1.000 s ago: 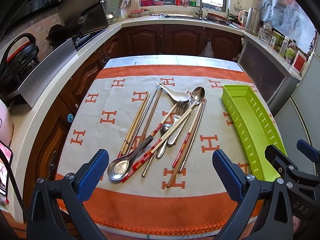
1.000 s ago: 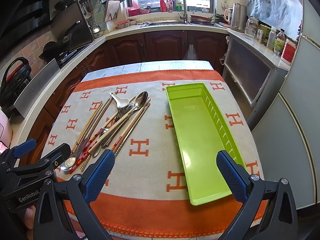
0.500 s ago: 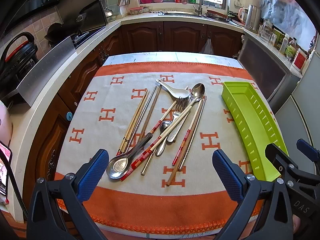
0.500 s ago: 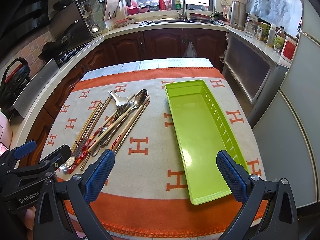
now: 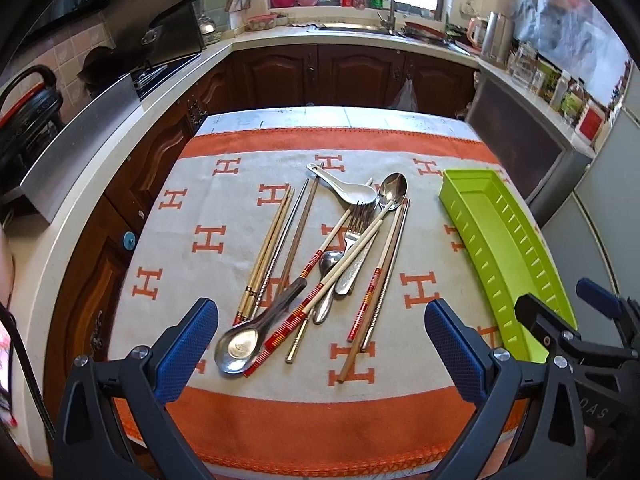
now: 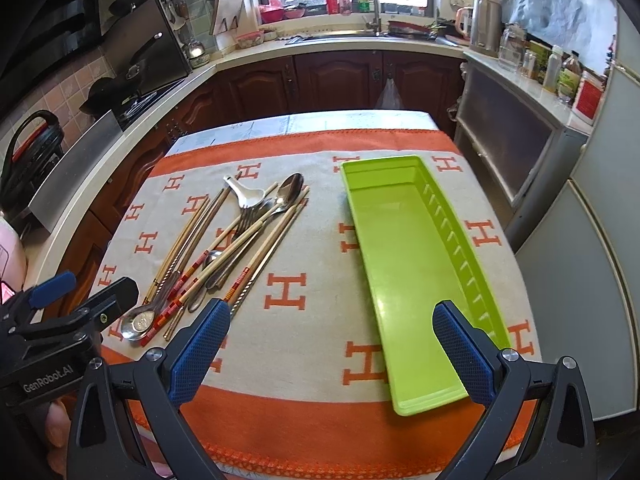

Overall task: Organize utensils
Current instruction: 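Grasp the metal spoon with the left tool while the right tool grasps the white ceramic spoon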

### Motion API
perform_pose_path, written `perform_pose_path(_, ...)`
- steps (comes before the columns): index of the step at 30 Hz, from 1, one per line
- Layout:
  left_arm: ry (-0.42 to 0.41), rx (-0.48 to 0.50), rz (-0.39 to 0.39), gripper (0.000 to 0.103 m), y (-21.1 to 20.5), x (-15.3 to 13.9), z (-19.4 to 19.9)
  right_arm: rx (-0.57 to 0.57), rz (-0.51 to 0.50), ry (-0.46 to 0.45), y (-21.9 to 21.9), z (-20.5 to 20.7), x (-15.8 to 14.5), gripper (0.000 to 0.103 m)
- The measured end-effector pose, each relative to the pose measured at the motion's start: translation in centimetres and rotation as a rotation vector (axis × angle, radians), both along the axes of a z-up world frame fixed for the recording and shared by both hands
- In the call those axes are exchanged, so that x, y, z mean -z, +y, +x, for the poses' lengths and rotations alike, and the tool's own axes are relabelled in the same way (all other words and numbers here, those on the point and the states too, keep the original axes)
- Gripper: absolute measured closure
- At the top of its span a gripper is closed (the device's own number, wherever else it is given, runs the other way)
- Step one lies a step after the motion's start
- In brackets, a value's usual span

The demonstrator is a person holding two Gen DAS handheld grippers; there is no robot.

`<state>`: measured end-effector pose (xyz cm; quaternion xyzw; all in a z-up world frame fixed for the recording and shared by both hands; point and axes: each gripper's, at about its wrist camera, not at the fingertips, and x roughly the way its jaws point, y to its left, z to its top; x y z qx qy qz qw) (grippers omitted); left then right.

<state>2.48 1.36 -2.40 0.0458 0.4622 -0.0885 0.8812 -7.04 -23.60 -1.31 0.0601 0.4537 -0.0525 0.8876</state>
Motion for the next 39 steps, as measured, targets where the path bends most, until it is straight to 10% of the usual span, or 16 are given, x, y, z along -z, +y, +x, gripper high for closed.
perform_pose_path(8,0.056,0.042,-0.019,0.001,2.6,-1.0,3.5,-0.070,0.087,0.043,0.8,4.6,0.1,0.002)
perform_pose_path(18,0.192,-0.011,-0.083,0.002,6.4,1.6,10.5,-0.098,0.251,0.184,2.1,12.8,2.3,0.030)
perform_pose_path(39,0.402,0.228,0.011,0.041,6.7,9.9,10.8,-0.087,0.401,0.422,6.2,20.9,12.7,0.052)
